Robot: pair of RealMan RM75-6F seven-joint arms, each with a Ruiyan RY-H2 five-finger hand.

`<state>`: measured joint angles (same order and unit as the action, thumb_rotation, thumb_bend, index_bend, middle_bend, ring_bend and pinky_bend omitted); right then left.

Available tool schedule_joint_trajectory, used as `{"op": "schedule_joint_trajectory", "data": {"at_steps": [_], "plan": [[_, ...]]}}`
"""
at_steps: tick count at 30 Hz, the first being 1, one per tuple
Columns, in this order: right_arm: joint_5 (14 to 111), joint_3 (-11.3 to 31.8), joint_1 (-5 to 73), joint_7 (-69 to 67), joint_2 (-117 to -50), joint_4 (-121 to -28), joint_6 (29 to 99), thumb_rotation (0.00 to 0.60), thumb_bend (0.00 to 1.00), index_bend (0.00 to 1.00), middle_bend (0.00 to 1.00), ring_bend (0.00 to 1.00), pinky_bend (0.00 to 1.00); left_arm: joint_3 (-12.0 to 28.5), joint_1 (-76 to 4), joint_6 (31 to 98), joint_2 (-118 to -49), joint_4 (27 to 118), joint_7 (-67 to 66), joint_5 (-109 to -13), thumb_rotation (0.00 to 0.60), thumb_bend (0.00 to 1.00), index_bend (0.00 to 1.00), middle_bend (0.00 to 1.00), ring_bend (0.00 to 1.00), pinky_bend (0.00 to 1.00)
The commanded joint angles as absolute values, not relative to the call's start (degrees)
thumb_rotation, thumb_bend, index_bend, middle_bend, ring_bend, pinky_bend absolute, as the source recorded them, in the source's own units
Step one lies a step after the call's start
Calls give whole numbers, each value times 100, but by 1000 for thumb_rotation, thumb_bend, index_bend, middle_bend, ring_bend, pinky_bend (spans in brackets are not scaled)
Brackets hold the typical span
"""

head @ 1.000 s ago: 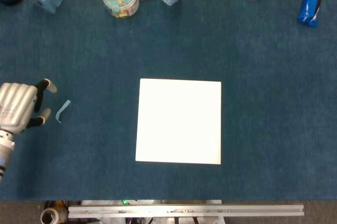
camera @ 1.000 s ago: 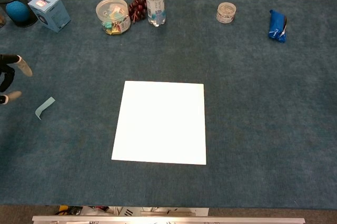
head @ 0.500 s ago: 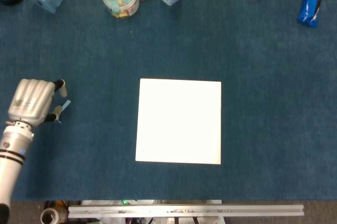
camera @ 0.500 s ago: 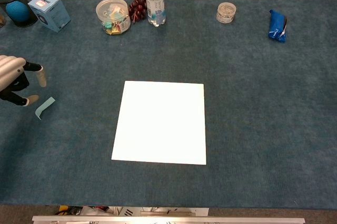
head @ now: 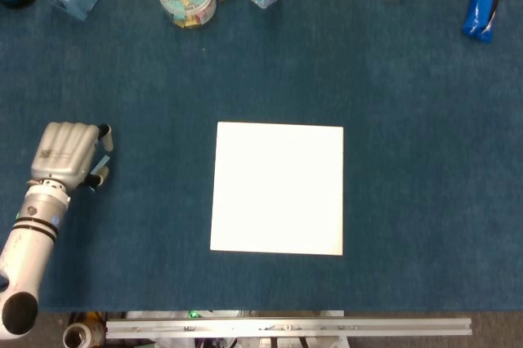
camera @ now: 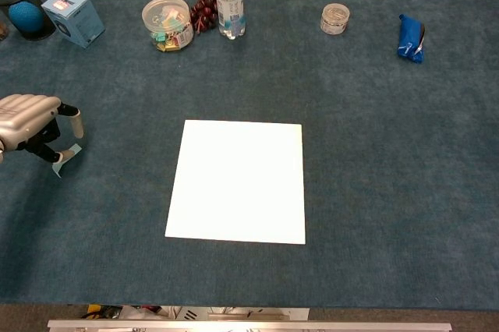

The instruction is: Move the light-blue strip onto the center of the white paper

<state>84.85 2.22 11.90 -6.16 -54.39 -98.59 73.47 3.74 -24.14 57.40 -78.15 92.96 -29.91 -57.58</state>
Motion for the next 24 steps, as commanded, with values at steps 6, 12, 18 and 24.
{"op": "schedule_joint_trajectory", "data": {"at_steps": [6,12,18,24], "plan": [[8476,219,1192,-689,-5461,-9796,7315,600,125,95,337,230,232,320,-2632,5632,-7751,9445,-3341,-5162,371,268,435,1000,1000,1000],[8466,222,1193,-723,-5468,-9768,7299,600,125,94,338,231,232,257,-2759,5645,-7650,9647,-3543,-4786,342,268,428,1000,1000,1000],[8481,209,1173,-747,-5457,-9763,7315,600,125,95,339,231,232,183,-2859,5915,-7761,9602,-3869,-4508,340,268,428,1000,1000,1000],[8484,212,1142,-764,-5424,-9774,7364,600,125,95,341,233,232,149,-2893,6074,-7757,9672,-3916,-4368,347,268,428,1000,1000,1000]]}}
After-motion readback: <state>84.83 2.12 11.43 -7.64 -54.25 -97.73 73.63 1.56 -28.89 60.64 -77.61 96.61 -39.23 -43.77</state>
